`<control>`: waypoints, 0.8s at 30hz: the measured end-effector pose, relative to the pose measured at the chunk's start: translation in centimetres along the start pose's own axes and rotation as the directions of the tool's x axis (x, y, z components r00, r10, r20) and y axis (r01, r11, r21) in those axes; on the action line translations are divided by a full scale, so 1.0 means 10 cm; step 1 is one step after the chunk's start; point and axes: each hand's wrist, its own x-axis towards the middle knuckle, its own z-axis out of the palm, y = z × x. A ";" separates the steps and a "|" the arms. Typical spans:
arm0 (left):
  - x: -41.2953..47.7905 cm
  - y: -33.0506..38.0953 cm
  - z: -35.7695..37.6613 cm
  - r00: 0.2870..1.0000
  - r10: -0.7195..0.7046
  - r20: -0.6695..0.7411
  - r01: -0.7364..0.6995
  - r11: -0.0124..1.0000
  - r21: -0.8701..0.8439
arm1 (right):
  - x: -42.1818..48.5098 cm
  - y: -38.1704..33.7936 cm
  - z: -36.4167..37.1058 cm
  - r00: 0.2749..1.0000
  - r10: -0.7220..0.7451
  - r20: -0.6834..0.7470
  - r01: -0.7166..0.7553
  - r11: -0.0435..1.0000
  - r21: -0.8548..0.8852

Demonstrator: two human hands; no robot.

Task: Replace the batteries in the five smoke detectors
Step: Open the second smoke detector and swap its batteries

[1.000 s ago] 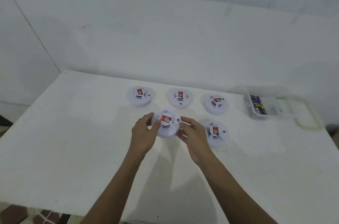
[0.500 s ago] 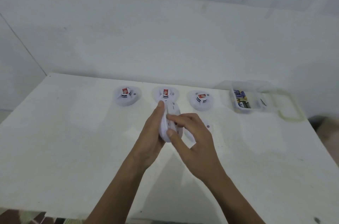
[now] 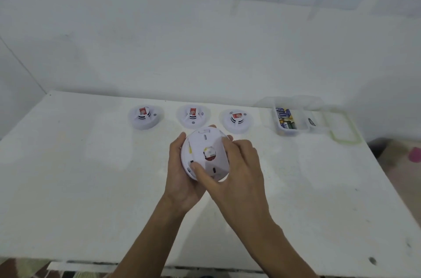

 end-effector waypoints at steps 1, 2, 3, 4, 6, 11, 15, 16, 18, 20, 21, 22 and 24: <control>0.00 -0.02 0.00 1.000 0.007 -0.007 -0.007 1.000 -0.008 | -0.01 -0.01 0.00 1.000 0.010 0.004 -0.010 1.000 -0.003; 0.00 -0.03 0.01 1.000 0.014 -0.017 -0.014 1.000 -0.011 | -0.02 -0.02 0.00 1.000 0.020 0.012 -0.020 1.000 -0.002; -0.01 -0.05 0.00 0.999 0.026 -0.024 -0.026 1.000 -0.008 | -0.03 -0.03 -0.01 0.999 0.029 0.023 -0.029 1.000 -0.001; -0.02 -0.05 0.02 0.999 0.038 -0.029 -0.038 0.999 -0.002 | -0.04 -0.04 -0.01 0.999 0.035 0.037 -0.035 0.999 -0.003; -0.04 -0.06 0.05 0.998 0.059 -0.037 -0.059 0.998 0.006 | -0.05 -0.05 -0.03 0.997 0.040 0.069 -0.039 0.999 -0.016; -0.09 -0.06 0.09 0.995 0.075 -0.070 -0.075 0.997 0.002 | -0.05 -0.07 -0.05 0.991 0.055 0.121 -0.052 0.998 -0.026; -0.14 -0.06 0.12 0.995 0.093 -0.045 -0.093 0.996 0.004 | -0.07 -0.08 -0.08 0.989 0.046 0.143 -0.043 0.999 -0.025; -0.15 -0.06 0.12 0.995 0.093 -0.048 -0.092 0.996 0.006 | -0.07 -0.08 -0.09 0.985 0.046 0.169 -0.044 0.999 -0.015; -0.16 -0.08 0.10 0.995 0.088 -0.045 -0.088 0.996 0.010 | -0.07 -0.08 -0.12 0.980 0.019 0.197 -0.017 1.000 -0.012; -0.17 -0.08 0.08 0.995 0.087 -0.038 -0.086 0.996 0.020 | -0.07 -0.08 -0.13 0.982 -0.025 0.186 0.033 0.999 -0.038; -0.18 -0.08 0.06 0.996 0.088 -0.030 -0.087 0.996 0.027 | -0.07 -0.08 -0.14 0.979 -0.033 0.202 0.042 0.998 -0.040; -0.18 -0.09 0.07 0.996 0.087 -0.018 -0.087 0.996 0.028 | -0.08 -0.08 -0.14 0.975 -0.037 0.217 0.047 0.998 -0.045; -0.18 -0.09 0.04 0.996 0.085 -0.028 -0.084 0.996 0.014 | -0.09 -0.07 -0.15 0.977 -0.041 0.208 0.057 0.996 -0.073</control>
